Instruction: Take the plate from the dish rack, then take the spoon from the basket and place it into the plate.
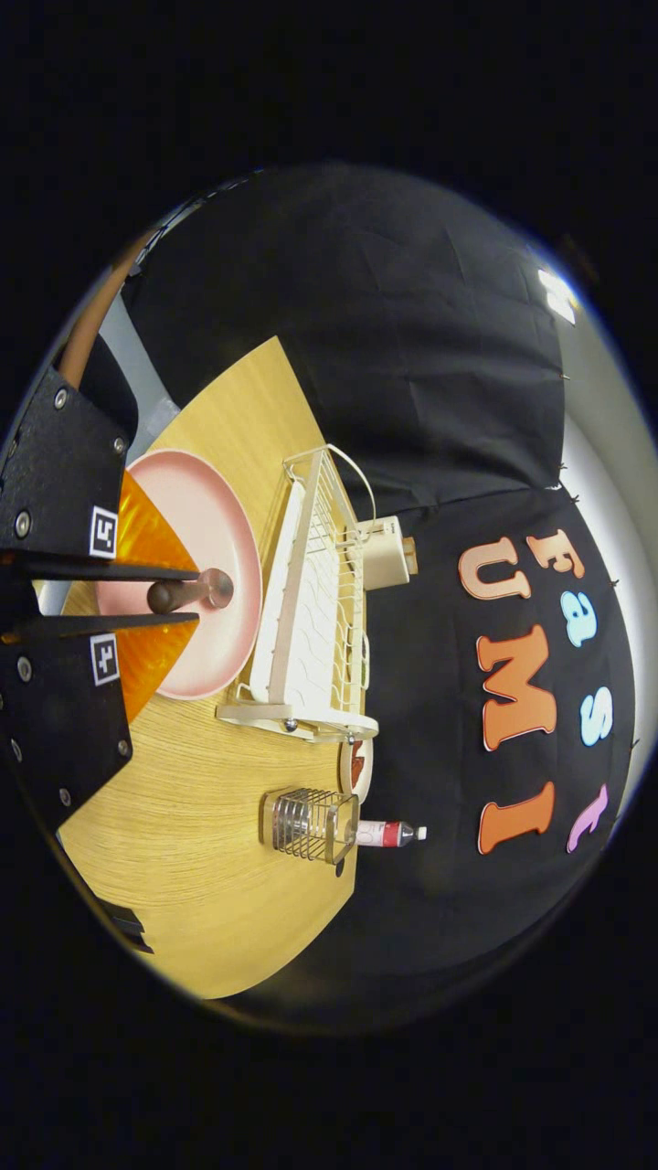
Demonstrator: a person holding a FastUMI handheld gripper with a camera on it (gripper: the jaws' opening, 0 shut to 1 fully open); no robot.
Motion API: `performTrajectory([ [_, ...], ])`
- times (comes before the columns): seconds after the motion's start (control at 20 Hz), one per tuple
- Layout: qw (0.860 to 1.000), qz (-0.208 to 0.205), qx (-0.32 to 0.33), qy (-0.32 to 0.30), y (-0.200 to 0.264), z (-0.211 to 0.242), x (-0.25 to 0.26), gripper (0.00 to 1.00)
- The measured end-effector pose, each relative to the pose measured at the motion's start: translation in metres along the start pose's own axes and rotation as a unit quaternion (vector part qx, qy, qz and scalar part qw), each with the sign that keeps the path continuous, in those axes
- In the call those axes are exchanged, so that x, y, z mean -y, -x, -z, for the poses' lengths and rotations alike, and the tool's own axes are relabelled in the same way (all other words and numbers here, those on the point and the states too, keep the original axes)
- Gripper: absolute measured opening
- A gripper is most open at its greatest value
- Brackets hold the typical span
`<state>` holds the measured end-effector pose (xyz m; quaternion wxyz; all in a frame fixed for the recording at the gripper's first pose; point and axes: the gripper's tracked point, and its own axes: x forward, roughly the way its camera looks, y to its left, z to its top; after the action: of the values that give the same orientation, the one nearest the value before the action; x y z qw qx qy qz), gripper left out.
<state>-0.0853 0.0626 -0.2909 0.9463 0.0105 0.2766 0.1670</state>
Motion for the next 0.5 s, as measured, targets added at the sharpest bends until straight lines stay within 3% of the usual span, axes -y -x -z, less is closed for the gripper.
performTrajectory([
  [0.2, 1.000, -0.001, 0.008, 0.002, -0.001, -0.005, -0.006, 0.21],
  [0.5, 0.997, 0.030, 0.070, 0.002, 0.007, -0.050, -0.002, 0.49],
])
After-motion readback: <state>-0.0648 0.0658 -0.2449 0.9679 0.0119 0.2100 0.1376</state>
